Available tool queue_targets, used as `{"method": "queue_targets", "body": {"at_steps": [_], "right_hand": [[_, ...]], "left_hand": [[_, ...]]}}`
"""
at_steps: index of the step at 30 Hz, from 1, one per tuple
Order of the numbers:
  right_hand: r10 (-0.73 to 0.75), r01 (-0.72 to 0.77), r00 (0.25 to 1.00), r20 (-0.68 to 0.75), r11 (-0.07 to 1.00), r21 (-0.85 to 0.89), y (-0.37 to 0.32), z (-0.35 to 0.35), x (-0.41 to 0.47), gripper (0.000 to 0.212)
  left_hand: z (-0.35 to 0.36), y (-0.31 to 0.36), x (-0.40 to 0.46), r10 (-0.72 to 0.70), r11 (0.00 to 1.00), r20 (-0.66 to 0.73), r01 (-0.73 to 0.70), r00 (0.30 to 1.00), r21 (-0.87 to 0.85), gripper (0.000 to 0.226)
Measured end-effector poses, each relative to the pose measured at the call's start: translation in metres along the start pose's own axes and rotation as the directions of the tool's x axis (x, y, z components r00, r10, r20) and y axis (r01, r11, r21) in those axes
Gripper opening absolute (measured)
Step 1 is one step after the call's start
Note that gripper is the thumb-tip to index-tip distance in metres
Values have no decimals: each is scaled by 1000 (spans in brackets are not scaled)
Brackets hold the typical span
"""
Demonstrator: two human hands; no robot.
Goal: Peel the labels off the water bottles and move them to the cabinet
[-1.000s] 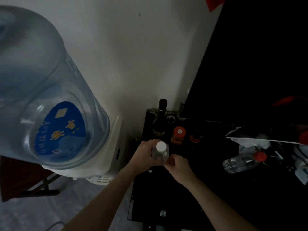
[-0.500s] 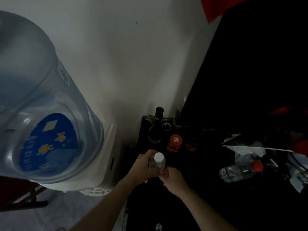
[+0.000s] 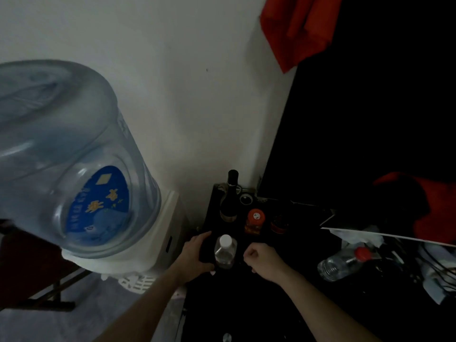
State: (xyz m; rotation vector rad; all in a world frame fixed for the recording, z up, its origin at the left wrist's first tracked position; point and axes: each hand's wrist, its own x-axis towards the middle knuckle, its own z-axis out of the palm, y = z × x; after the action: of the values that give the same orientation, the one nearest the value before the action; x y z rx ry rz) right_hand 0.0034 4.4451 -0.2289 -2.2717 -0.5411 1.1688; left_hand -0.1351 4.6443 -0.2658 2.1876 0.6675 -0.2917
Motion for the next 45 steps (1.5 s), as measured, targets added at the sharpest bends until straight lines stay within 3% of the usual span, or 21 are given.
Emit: {"method": "queue_targets", "body": {"at_steps": [3, 7, 10, 13, 18, 23, 30, 36, 40, 45], "right_hand": [[-67, 60, 995, -68, 993, -103, -13, -27, -18, 11], [-170, 120, 969, -177, 957, -263, -34, -64, -46, 14], [-232, 104, 933, -276, 906, -410, -47, -90, -70, 16], [-269, 33, 888, -373, 846, -533, -53, -110, -92, 32], [-256, -89, 835, -486, 810, -579, -52, -141, -134, 53], [-218, -138, 796, -564, 843, -520, -37, -161, -176, 53], [-23, -297, 774, -632, 869, -396, -2, -153, -232, 54], [130, -378, 726, -675, 895, -235, 32, -130, -277, 55], [246, -471, 648, -721, 873, -126, 59, -114, -308, 55], [390, -559, 564, -728, 829, 11, 101, -101, -362, 61]], "left_hand": [[-24, 16, -16, 44, 985, -70, -32, 997, 168, 59], [-56, 60, -29, 190, 920, -176, -113, 966, 374, 45], [-69, 105, -35, 253, 851, -213, -113, 944, 512, 47], [-67, 154, -38, 242, 806, -195, -86, 950, 585, 63], [-56, 220, -44, 260, 740, -157, -92, 953, 667, 67], [-48, 267, -51, 381, 730, -177, -178, 908, 660, 64], [-31, 301, -72, 482, 625, 61, -391, 874, 675, 69], [6, 316, -106, 477, 552, 169, -443, 863, 707, 66], [43, 334, -128, 527, 530, 191, -496, 828, 688, 63], [92, 359, -153, 586, 421, 304, -603, 751, 678, 60]]}}
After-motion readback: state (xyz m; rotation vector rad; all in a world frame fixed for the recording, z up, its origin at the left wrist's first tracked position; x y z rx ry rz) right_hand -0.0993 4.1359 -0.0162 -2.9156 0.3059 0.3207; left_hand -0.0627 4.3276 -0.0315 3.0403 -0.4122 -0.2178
